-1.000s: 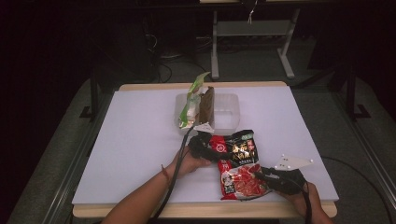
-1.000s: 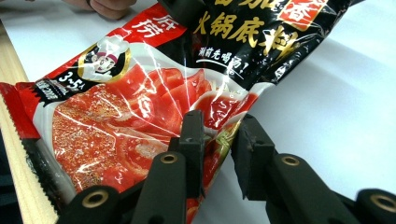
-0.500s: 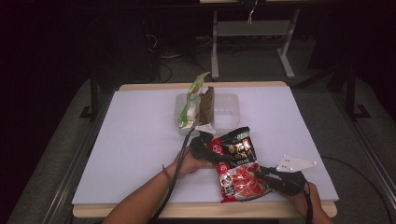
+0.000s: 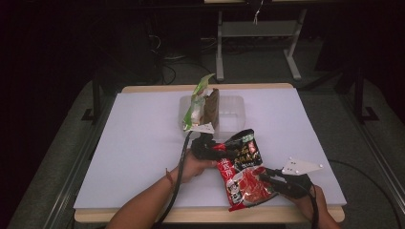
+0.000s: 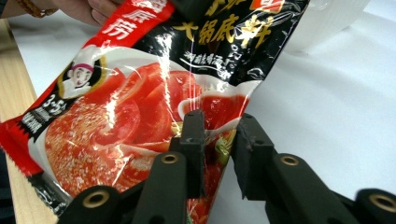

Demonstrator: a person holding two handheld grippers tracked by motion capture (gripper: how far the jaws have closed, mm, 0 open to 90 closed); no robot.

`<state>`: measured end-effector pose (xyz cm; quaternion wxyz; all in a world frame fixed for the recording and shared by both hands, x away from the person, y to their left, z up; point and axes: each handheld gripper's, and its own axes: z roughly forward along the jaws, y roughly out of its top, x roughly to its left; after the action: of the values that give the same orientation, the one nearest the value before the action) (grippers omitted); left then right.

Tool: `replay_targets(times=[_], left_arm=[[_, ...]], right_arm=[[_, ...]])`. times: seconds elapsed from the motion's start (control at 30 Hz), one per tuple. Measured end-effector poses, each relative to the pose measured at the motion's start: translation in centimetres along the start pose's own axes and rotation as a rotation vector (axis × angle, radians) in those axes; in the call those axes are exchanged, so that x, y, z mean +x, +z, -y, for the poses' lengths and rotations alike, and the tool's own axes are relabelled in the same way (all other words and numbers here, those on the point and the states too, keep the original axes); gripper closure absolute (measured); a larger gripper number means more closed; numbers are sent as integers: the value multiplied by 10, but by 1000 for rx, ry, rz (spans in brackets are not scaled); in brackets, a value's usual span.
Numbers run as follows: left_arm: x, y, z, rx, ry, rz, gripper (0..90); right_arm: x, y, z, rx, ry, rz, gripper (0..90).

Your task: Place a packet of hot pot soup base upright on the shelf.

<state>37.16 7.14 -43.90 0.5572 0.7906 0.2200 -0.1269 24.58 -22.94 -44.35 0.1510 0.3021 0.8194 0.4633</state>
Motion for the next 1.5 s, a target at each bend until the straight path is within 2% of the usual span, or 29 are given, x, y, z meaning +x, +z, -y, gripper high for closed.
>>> replay_targets(times=[0.03,0.1,0.2,0.33,0.43,0.53,0.63,0.7,0.8,1.0,1.2,1.5], left_arm=[[-1,-1,-1,-2,10,-4,700],[-3,-2,-1,-18,3,1,716],[-6,-4,-3,-29,-5,-4,735],[-10,-11,-6,-59,2,-25,749],[-12,-17,-9,-74,20,-40,758],[-16,-23,-12,-89,41,-63,764],[-22,-28,-14,-106,65,-99,770],[-28,-31,-15,-139,75,-155,781],[-36,-35,-17,-161,105,-197,785],[-39,-41,-19,-196,121,-237,782],[-41,-46,-20,-234,142,-264,781],[-47,-53,-21,-258,168,-299,780]], right_arm=[[0,-1,0,-5,0,4,691],[0,-2,-1,-9,-18,14,654],[0,-5,1,1,-32,12,492],[-6,-11,6,15,-12,36,424],[-12,-15,8,22,13,55,411],[-16,-16,10,36,17,88,398],[-18,-17,11,42,28,104,398],[-19,-17,11,43,29,108,398],[-20,-17,12,47,31,112,398],[-23,-18,13,41,53,133,396],[-24,-19,12,32,54,139,399],[-25,-17,11,37,47,144,400]])
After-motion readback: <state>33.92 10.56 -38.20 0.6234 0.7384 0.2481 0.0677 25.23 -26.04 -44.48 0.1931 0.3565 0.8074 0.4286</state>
